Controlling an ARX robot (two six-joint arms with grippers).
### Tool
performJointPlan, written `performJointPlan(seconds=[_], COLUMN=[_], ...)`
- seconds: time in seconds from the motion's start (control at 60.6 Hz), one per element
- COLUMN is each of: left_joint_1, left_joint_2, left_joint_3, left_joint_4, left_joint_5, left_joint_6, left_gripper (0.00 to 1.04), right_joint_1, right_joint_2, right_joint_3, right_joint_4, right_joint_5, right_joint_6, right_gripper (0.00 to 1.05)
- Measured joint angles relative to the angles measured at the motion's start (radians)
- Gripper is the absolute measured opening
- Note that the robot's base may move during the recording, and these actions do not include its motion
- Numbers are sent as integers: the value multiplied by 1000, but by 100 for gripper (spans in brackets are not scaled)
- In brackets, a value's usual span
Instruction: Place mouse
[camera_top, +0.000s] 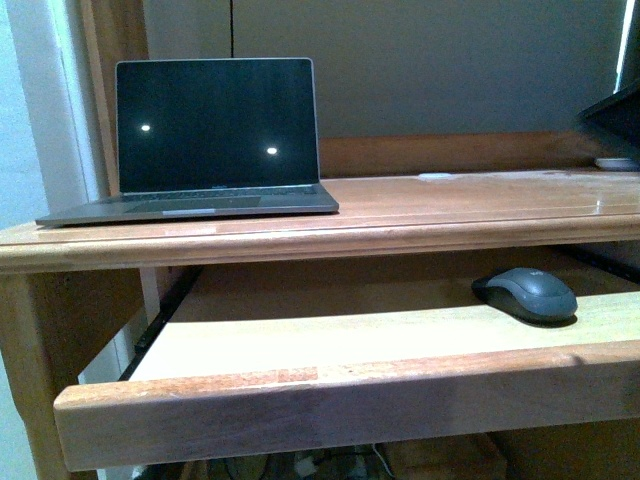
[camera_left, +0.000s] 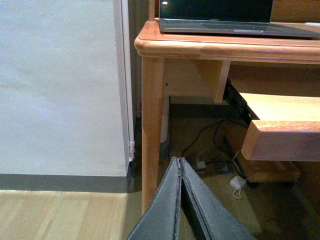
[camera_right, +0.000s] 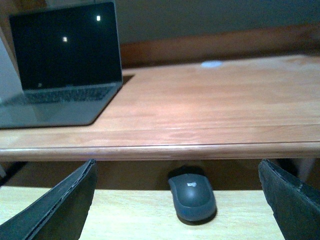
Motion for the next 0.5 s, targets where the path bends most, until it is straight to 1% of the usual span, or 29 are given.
performJointPlan(seconds=[0.149,0.248,0.297,0.363,0.495], left_joint_1=[0,0,0,0,0], left_joint_2=[-10,-36,-49,-52,-54], left_joint_3=[-12,-35,-50,-55,-55], left_joint_4=[3,8,8,8,8], left_joint_5=[0,0,0,0,0], left_joint_6=[0,0,0,0,1], left_gripper=[3,3,3,3,3], right_joint_1=[85,126,132,130,100], right_joint_2=[232,352,395,468,490], right_joint_3=[195,323,367,430,438], right_joint_4=[-89,-171,-218,-304,-363], right_joint_5=[61,123,154,222,239], right_joint_6=[-69,-108,-120,-127,-117], right_gripper=[97,97,97,97,97])
